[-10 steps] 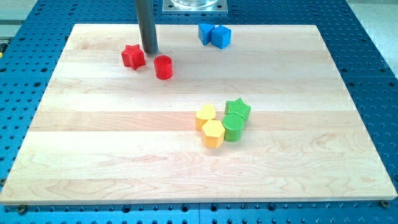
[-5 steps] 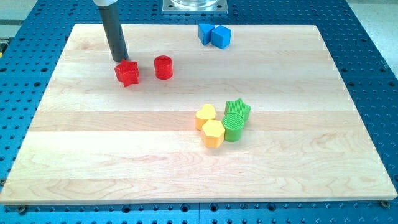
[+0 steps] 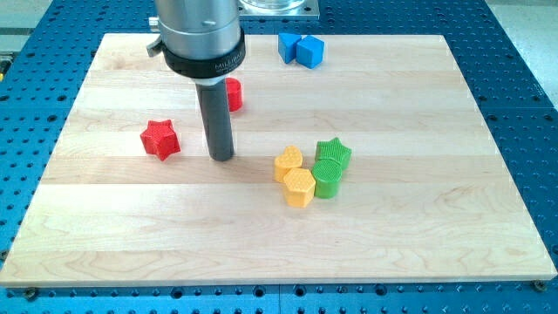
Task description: Move the red star diagonally to the hexagon
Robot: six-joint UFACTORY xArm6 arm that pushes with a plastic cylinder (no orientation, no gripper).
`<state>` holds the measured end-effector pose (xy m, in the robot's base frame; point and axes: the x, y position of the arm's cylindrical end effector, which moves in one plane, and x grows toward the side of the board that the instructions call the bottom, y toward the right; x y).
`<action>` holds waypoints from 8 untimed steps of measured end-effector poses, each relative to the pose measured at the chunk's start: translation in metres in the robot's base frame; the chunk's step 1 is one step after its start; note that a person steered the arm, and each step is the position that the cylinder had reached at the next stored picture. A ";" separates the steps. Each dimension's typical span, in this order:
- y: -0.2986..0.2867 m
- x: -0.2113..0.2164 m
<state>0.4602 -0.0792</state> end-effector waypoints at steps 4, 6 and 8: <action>-0.056 -0.053; -0.121 -0.054; 0.080 -0.089</action>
